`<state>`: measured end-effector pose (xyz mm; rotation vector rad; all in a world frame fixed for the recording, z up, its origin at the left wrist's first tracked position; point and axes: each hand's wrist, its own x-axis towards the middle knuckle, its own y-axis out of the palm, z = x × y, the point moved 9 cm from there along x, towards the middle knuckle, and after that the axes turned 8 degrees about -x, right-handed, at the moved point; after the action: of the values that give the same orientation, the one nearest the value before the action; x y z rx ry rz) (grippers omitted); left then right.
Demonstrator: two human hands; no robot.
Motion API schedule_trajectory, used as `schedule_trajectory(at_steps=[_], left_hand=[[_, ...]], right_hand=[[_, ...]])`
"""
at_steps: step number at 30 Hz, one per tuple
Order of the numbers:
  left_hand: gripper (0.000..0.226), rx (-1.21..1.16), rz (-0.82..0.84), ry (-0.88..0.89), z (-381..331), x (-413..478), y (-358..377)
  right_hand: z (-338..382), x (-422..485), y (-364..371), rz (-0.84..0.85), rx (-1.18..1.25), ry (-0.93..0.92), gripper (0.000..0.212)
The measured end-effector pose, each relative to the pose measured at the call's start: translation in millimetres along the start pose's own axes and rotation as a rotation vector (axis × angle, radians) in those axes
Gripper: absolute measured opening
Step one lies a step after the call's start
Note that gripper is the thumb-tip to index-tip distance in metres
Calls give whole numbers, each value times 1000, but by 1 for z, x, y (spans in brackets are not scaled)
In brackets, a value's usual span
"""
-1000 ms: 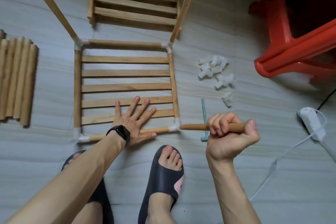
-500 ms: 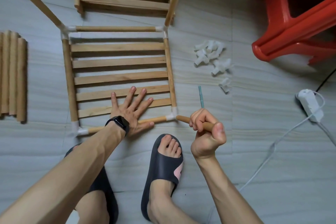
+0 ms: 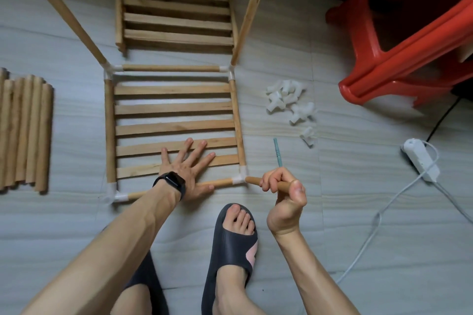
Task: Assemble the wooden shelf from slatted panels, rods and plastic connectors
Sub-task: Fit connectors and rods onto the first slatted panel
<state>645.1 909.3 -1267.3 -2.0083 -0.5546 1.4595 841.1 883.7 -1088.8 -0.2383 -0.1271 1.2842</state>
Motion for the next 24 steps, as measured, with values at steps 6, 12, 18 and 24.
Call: schedule_trajectory(at_steps=[6, 12, 18, 24], left_hand=[[90, -85, -16, 37, 0, 0, -6], [61, -288, -289, 91, 31, -23, -48], [52, -536, -570, -222, 161, -71, -64], [54, -552, -602, -606, 273, -123, -23]], right_hand=[[81, 10, -7, -89, -583, -376, 31], [96, -3, 67, 190, -1407, -484, 45], [87, 15, 92, 336, -1785, -202, 45], [97, 12, 97, 391, -1888, -154, 51]])
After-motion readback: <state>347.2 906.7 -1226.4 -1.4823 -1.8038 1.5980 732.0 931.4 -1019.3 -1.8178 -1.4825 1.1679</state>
